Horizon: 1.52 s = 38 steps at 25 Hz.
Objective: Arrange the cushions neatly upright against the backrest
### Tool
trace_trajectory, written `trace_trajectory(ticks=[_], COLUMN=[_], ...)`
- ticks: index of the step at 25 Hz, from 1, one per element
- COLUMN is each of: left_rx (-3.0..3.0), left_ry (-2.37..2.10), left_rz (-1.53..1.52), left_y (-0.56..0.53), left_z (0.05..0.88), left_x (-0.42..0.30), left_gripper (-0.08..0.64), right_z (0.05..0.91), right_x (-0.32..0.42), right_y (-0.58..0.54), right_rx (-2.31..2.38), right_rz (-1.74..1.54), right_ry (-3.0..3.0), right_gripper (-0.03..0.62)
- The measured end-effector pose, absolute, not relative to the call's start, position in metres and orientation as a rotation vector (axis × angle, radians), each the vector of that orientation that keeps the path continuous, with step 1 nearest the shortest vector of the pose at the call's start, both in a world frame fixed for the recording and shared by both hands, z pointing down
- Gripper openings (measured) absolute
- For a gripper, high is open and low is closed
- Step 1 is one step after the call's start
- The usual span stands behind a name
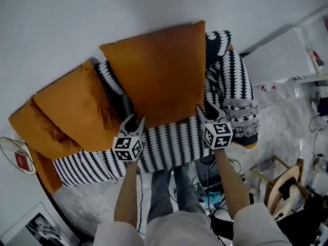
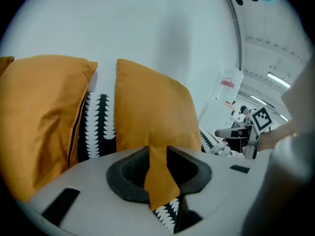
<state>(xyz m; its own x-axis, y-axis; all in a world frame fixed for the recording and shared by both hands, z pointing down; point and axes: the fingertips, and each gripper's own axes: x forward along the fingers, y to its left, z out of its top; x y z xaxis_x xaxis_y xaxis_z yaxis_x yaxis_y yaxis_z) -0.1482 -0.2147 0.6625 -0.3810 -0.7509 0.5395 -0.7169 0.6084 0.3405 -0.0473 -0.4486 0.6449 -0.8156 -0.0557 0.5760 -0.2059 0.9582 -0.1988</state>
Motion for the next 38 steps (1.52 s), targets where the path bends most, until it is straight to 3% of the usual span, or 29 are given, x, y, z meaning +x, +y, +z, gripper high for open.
trace_trajectory(ticks=[1, 3, 6, 19, 38], left_rx=[1.169, 1.208, 1.259, 1.437, 1.388], left_ry=[-2.179, -2.205, -2.217, -2.322, -2.507], left_rz=[-0.059, -0.040, -0.041, -0.063, -0.068], left_y=[-0.215, -0.215, -0.213, -0.178, -0.121], left_z=[0.652, 0.631, 0.604, 0.467, 0.381], left_x=[-0.142, -0.131, -0.116, -0.058, 0.117], left_gripper=[0.103, 0.056, 0.029, 0.029, 0.029], right_z=[0.635, 0.614, 0.585, 0.443, 0.370], right_x=[-0.042, -0.031, -0.021, 0.014, 0.175], right_y=[-0.439, -0.420, -0.393, -0.292, -0.224], right_rx=[0.172, 0.151, 0.111, -0.042, -0.209], right_rz=[0.333, 0.325, 0.326, 0.177, 0.153], right_ry=[-2.528, -2.567, -2.606, -2.773, -2.882], right_gripper=[0.147, 0.056, 0.028, 0.026, 0.026])
